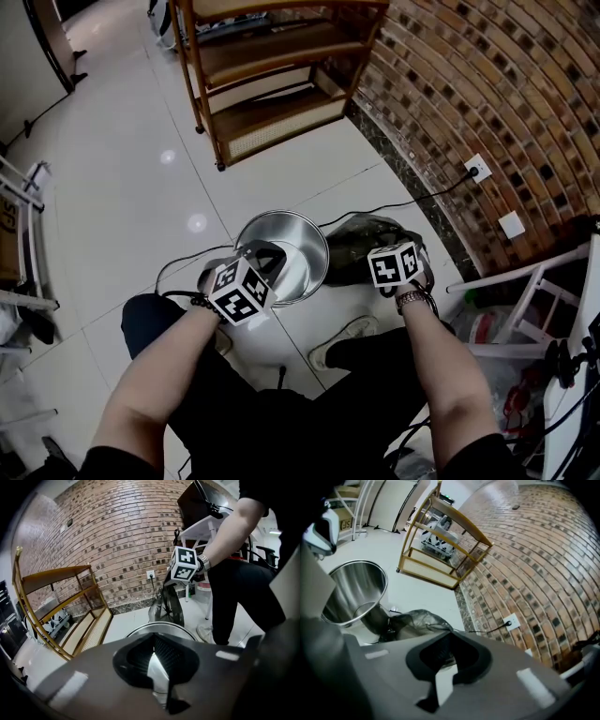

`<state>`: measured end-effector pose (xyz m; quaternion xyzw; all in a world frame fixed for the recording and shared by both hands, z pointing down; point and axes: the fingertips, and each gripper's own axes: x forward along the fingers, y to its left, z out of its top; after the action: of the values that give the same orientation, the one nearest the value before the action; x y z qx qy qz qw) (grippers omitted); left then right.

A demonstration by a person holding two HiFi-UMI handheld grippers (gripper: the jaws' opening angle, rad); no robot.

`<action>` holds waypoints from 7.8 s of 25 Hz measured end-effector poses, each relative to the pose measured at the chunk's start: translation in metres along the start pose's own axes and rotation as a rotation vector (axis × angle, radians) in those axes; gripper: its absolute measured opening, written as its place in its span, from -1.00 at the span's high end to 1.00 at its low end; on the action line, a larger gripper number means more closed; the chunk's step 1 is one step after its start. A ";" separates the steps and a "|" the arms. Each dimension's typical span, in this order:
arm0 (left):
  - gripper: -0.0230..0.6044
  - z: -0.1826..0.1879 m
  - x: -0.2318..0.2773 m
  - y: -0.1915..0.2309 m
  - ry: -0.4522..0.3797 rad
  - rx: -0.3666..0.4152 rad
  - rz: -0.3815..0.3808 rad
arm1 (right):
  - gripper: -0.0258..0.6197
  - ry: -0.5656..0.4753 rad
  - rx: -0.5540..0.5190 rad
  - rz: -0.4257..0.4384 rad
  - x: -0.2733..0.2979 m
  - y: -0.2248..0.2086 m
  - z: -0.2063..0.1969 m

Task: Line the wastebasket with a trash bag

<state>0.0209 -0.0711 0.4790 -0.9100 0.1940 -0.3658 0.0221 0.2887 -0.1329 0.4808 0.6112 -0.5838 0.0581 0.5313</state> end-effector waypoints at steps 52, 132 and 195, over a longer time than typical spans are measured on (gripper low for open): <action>0.24 0.038 -0.017 0.028 -0.274 -1.177 -0.092 | 0.91 -0.562 0.130 0.025 -0.282 -0.103 0.192; 0.81 -0.050 -0.052 0.112 0.168 -0.712 0.140 | 0.90 -0.246 0.314 0.456 -0.088 0.071 0.073; 0.92 -0.092 -0.026 0.142 0.098 -0.808 0.122 | 0.91 -0.224 0.204 0.621 -0.019 0.116 0.106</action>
<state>-0.1060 -0.1828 0.5029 -0.8138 0.3764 -0.3011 -0.3245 0.1348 -0.1678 0.4899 0.4568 -0.7880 0.2077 0.3568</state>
